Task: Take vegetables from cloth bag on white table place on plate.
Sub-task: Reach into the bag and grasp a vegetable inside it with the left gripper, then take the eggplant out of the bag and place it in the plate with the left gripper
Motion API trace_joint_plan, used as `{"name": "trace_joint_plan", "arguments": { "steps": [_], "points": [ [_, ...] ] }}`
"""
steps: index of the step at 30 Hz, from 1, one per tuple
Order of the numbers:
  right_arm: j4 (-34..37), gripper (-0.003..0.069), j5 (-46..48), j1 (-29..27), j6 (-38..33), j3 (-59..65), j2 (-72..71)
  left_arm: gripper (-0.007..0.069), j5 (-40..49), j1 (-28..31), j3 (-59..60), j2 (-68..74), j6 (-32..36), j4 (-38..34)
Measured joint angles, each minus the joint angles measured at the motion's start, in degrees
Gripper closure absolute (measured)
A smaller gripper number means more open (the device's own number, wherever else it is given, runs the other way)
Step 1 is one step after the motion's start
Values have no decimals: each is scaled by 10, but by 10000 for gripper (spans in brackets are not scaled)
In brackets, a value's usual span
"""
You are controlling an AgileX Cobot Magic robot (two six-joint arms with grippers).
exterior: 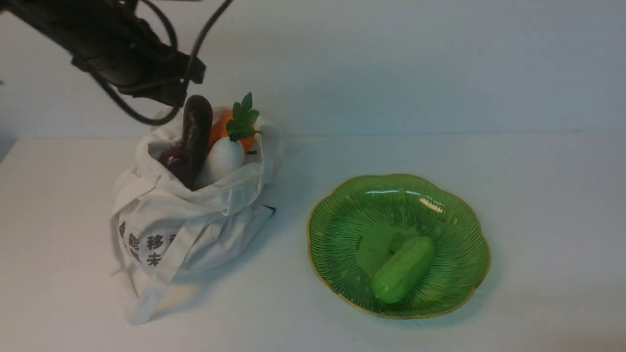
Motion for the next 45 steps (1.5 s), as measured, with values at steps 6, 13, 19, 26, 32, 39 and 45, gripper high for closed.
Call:
{"name": "trace_joint_plan", "arguments": {
  "steps": [6,13,19,26,32,39,45],
  "points": [
    [0,673,0,0,0,0,0,529,6,-1,-106,106,0,30],
    [0,673,0,0,0,0,0,213,-11,-1,-121,121,-1,55],
    [0,673,0,0,0,0,0,-27,-37,-1,-123,171,-16,70],
    [0,673,0,0,0,0,0,181,-52,-1,-123,187,-62,116],
    [0,673,0,0,0,0,0,261,-49,-1,-123,154,-50,111],
    [0,673,0,0,0,0,0,261,-33,-4,-123,54,-44,91],
    [0,673,0,0,0,0,0,261,-22,-48,-123,-33,-9,39]
  ]
}}
